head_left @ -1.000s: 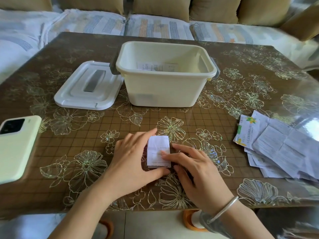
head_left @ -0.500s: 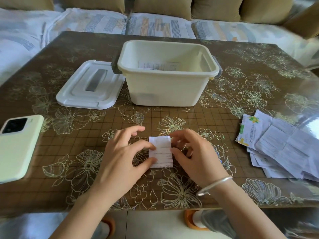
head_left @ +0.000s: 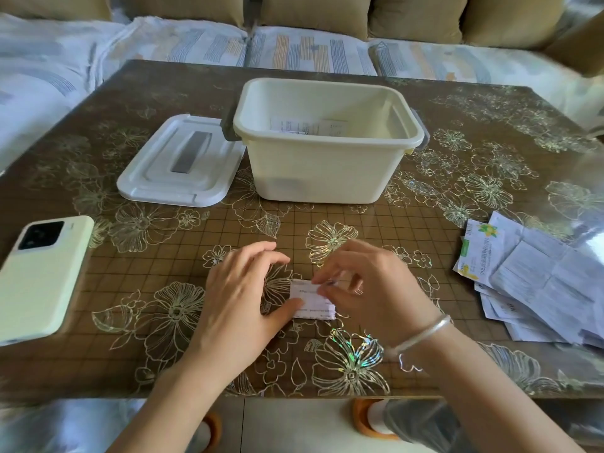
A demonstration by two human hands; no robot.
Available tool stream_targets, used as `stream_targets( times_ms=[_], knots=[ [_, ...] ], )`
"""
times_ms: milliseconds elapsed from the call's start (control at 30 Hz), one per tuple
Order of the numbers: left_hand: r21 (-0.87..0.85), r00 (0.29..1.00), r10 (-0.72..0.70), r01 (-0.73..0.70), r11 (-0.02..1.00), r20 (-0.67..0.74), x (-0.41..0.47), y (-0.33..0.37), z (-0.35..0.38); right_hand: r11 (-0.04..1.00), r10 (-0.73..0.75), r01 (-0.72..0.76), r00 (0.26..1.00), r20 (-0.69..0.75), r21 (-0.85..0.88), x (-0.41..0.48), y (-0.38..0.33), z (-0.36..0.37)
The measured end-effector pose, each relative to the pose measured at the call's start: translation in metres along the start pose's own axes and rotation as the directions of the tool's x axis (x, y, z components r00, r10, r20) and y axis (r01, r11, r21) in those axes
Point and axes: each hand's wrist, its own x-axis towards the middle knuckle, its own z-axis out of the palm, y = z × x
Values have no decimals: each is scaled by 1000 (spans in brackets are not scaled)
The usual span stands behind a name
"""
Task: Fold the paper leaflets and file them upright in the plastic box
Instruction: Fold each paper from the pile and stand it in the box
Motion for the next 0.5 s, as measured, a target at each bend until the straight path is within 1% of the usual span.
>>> stream_targets(
  times_ms=[100,200,300,400,500],
  knots=[
    [-16,1000,-2,1,1000,-8,-1,0,1,995,-88,88,996,-15,-37,-20,3,6],
    [-23,1000,-8,8,1000,-12,-2,0,1,988,-143,141,989,-45,-57,-33,7,13],
    [-30,1000,-15,15,999,-17,-2,0,2,985,-168,165,982,-82,-43,-39,9,16],
    [-39,1000,-7,7,999,-13,-3,0,-2,980,-192,188,979,-73,-61,-41,9,17],
    [-133,1000,-27,28,991,14,1,0,-8,977,-205,201,977,-55,-76,-40,10,16]
  ],
)
